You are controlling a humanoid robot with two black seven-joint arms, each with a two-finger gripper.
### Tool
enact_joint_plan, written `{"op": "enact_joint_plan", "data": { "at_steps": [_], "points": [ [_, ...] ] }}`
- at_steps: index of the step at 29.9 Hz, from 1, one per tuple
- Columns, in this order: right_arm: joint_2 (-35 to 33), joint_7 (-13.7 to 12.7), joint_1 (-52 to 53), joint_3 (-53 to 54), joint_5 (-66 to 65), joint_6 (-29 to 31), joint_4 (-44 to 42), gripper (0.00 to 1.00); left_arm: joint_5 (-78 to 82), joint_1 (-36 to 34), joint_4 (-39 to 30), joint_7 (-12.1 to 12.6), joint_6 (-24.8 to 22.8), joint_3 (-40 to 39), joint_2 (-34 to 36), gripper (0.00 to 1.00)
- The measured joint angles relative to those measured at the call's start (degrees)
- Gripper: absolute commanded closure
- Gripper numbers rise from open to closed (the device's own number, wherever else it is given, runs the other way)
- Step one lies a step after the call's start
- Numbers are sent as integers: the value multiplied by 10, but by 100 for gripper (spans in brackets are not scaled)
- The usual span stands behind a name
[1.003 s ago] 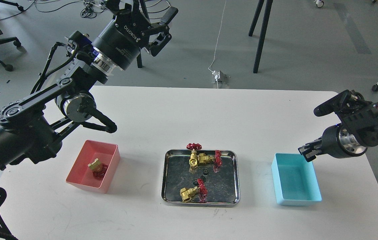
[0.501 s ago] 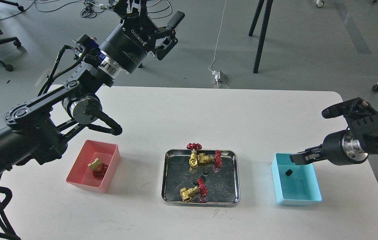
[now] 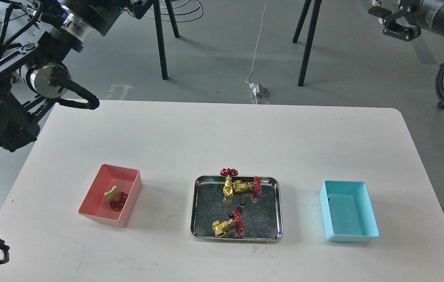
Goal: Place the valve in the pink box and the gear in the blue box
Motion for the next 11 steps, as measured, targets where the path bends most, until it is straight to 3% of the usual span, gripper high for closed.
{"op": "enact_joint_plan", "data": {
  "at_steps": [4,11],
  "points": [
    [64,-4,-39,18,158,43,-117,0,-59,0,77,0,-13,-3,-40,7],
    [118,-19,-60,10,120,47,-174,0,-73,50,100,0,-14,-16,-69,4]
  ]
}}
